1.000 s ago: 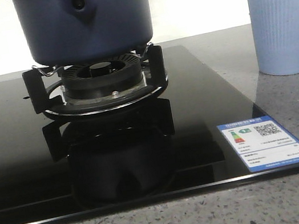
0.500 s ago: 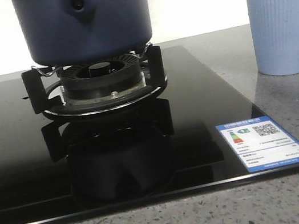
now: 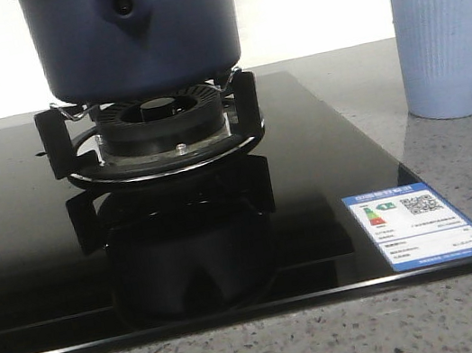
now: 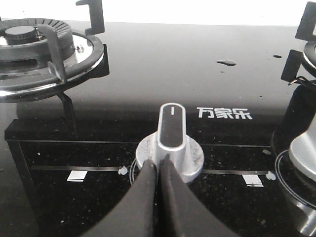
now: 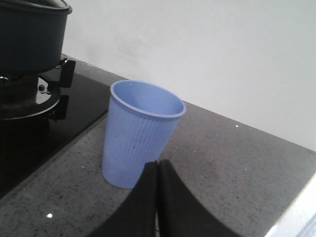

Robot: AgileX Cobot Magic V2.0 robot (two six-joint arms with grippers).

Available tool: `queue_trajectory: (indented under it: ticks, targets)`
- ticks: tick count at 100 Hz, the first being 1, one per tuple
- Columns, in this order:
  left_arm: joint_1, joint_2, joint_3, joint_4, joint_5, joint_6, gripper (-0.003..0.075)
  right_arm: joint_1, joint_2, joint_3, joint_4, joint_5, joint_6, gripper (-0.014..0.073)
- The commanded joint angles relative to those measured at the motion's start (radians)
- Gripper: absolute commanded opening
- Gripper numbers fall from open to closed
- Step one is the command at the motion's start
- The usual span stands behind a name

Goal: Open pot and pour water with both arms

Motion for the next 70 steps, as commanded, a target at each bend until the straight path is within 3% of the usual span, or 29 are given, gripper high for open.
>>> queue_trajectory:
  ticks: [1, 7, 11, 19, 26, 30, 35, 41, 62, 70]
  targets:
    - [-0.001, -0.026, 0.039, -0.012, -0.047, -0.012, -0.0020, -0.007, 0.010, -0.027, -0.127, -0.021, 0.099, -0.0074]
    - [-0.001, -0.026, 0.039, -0.012, -0.047, -0.012, -0.0020, -0.007, 0.010, -0.025, -0.372, -0.046, 0.386, -0.0074]
    - [-0.001, -0.026, 0.039, -0.012, -0.047, -0.012, -0.0020, -0.007, 0.010, -0.020, -0.616, -0.056, 0.602, -0.0074]
    - [-0.001, -0.026, 0.039, -0.012, -0.047, -0.012, -0.0020, -0.007, 0.010, -0.004, -1.239, -0.078, 1.219, -0.0074]
    - [-0.001, -0.026, 0.039, -0.012, -0.047, -0.012, -0.0020, -0.013, 0.010, 0.011, -1.664, -0.063, 1.732, -0.0074]
    - [-0.001, -0.026, 0.039, -0.012, -0.047, -0.012, -0.0020, -0.023, 0.010, 0.015, -1.820, -0.026, 1.968, -0.0074]
    - [-0.001, -0.026, 0.039, -0.012, -0.047, -0.012, -0.0020, -0.038, 0.010, 0.027, -1.978, 0.025, 2.153, -0.0074]
    - [-0.001, -0.026, 0.039, -0.012, -0.047, -0.012, -0.0020, -0.061, 0.010, 0.049, -2.062, 0.053, 2.242, -0.0074]
    - [-0.001, -0.026, 0.039, -0.012, -0.047, -0.012, -0.0020, -0.114, -0.057, 0.167, -2.058, -0.037, 2.243, -0.0074]
    - [-0.001, -0.026, 0.039, -0.012, -0.047, -0.012, -0.0020, -0.116, -0.126, 0.187, -2.037, 0.000, 2.243, -0.0074]
